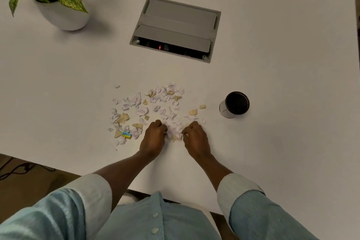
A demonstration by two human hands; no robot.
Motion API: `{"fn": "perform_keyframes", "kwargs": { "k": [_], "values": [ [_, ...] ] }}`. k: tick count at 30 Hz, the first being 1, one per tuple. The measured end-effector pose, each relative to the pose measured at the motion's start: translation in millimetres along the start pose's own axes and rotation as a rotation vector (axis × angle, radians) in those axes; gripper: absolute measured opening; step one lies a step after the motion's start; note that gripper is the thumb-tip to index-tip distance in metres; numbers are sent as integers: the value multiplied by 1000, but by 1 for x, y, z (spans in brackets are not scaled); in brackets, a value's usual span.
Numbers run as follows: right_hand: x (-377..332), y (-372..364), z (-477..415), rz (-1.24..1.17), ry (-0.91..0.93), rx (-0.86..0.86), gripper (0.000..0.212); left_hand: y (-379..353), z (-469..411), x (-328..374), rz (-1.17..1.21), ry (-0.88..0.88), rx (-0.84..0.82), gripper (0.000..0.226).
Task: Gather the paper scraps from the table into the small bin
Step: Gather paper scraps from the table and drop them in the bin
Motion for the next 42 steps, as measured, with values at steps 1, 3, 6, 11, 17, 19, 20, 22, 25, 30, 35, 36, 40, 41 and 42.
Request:
{"fn": "perform_keyframes", "kwargs": {
  "k": [1, 3, 6, 11, 17, 19, 20, 22, 25, 30, 35, 36, 40, 41, 42],
  "values": [
    [6, 6, 1, -84, -40, 30, 13, 3, -1, 0, 21, 4, 14, 24],
    [17, 20, 4, -245, -122, 103, 11, 11, -5, 3, 82, 15, 56, 25],
    [30, 46, 7, -412, -212, 186, 12, 32, -12, 20, 180, 15, 138, 18],
    [43, 112, 5, -538, -280, 371, 15, 66, -39, 88, 322, -48, 188, 6],
    [68, 188, -8, -430, -378, 488, 6, 82, -85, 188, 338, -228, 158, 12],
    [78, 207, -11, -357, -432, 518, 8, 77, -99, 214, 287, -265, 133, 13],
    [84, 214, -13, -334, -459, 520, 9, 73, -106, 224, 254, -274, 117, 14],
    [93, 224, -18, -299, -491, 514, 11, 64, -118, 239, 191, -286, 72, 14],
    [103, 230, -25, -286, -515, 482, 16, 49, -130, 252, 131, -286, -13, 14],
    [118, 231, -30, -327, -563, 419, 27, 33, -138, 268, 115, -288, -128, 26],
    [122, 237, -28, -256, -574, 426, 35, 25, -134, 270, 119, -336, -183, 36],
    [122, 238, -27, -249, -579, 437, 34, 24, -133, 267, 135, -330, -192, 44],
    [111, 243, -22, -245, -551, 509, 29, 31, -126, 251, 236, -328, -132, 61],
    [106, 243, -21, -248, -535, 529, 27, 36, -125, 245, 253, -332, -91, 54],
    [101, 243, -21, -255, -515, 544, 26, 41, -123, 238, 264, -332, -44, 47]
  ]
}}
Point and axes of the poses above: each hand's wrist, its own z-axis away from the middle knuckle, its own y-axis out of the back of the hand, x = y × z, the point moved 10 cm from there along -z, towards the middle knuckle, and after that the axes turned 4 degrees about -z, right-handed, at the moved point
